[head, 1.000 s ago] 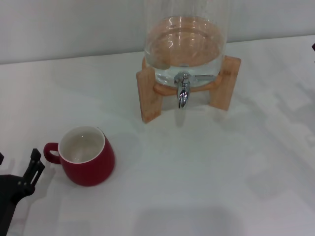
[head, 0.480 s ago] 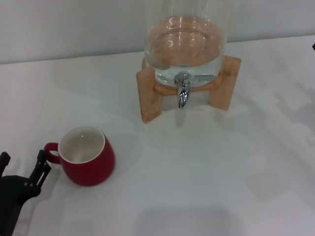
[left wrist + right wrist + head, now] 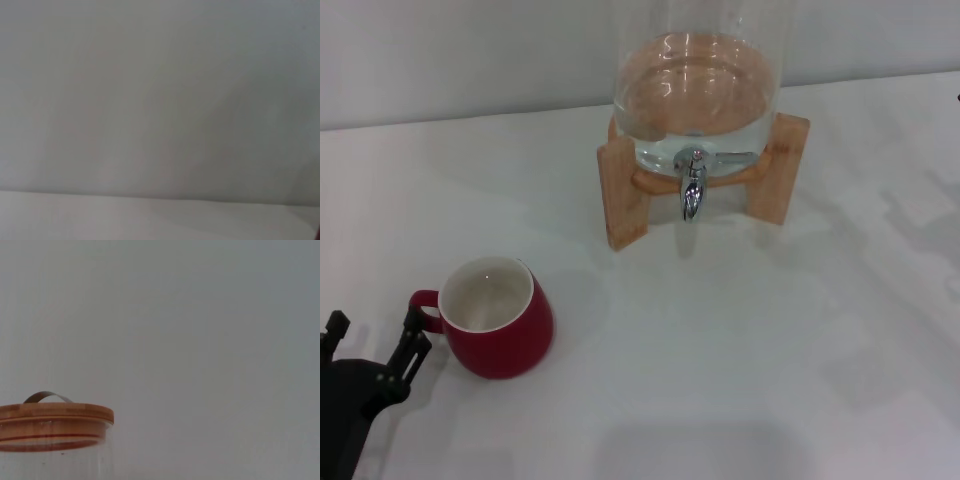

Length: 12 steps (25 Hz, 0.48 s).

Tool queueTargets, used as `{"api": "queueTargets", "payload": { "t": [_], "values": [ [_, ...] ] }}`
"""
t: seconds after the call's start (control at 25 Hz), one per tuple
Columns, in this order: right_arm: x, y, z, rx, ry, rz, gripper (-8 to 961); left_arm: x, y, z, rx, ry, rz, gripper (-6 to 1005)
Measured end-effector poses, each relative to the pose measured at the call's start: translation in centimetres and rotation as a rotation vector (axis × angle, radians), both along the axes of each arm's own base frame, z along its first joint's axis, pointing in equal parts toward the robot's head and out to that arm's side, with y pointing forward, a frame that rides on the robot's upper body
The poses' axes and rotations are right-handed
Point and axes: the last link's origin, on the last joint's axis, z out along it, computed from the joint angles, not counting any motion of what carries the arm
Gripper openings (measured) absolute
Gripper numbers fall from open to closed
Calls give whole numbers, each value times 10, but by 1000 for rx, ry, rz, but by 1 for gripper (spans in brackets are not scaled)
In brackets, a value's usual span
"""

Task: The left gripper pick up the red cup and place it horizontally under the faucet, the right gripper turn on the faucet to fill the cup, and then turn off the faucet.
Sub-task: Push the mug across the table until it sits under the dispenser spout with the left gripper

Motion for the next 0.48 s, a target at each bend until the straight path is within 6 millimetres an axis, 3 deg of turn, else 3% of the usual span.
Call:
{"api": "queueTargets", "payload": {
  "t": [0.48],
  "values": [
    [-1, -1, 0, 3, 0, 8, 769, 0, -1, -1, -6, 0, 1, 889]
  ]
}}
